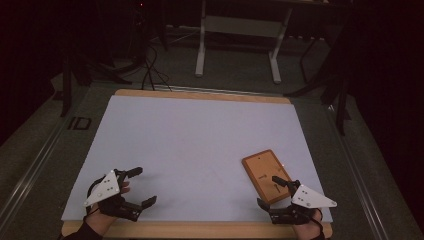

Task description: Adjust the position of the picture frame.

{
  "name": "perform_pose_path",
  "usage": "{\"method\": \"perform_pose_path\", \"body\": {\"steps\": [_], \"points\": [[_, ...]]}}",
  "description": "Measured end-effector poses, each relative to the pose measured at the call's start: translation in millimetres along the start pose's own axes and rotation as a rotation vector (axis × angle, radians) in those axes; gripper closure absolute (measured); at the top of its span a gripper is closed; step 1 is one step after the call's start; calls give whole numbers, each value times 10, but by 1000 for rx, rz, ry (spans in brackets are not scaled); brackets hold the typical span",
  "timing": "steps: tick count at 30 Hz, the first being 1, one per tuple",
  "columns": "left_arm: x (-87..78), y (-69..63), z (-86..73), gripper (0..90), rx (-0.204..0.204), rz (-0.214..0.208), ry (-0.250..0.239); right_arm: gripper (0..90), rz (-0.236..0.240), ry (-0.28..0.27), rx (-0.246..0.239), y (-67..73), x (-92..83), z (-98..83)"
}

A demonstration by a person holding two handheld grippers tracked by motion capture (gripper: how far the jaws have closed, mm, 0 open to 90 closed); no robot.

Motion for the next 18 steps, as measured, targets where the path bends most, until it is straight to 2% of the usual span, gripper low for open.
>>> {"method": "perform_pose_path", "body": {"steps": [5,10,13,14,18], "points": [[2,-13,20,9,4,-3,-3,135,6,-2,-9,41,-7,14],[6,-24,29,9,8,-4,-2,140,50,-1,-16,134,-22,79],[16,-40,26,9,13,-9,4,149,47,3,-31,158,-29,145],[20,-44,22,9,19,-8,9,177,43,3,-34,160,-31,166],[34,-59,16,9,17,-18,13,175,62,2,-30,161,-36,229]]}}
Point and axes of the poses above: each handheld gripper's, and its own axes: x roughly forward along the jaws, z roughly out of its top, y roughly to its left, the point moved 9 cm from there along x, roughly forward along the jaws, and after that the axes turned 8 degrees about x, right-handed, at the moved point
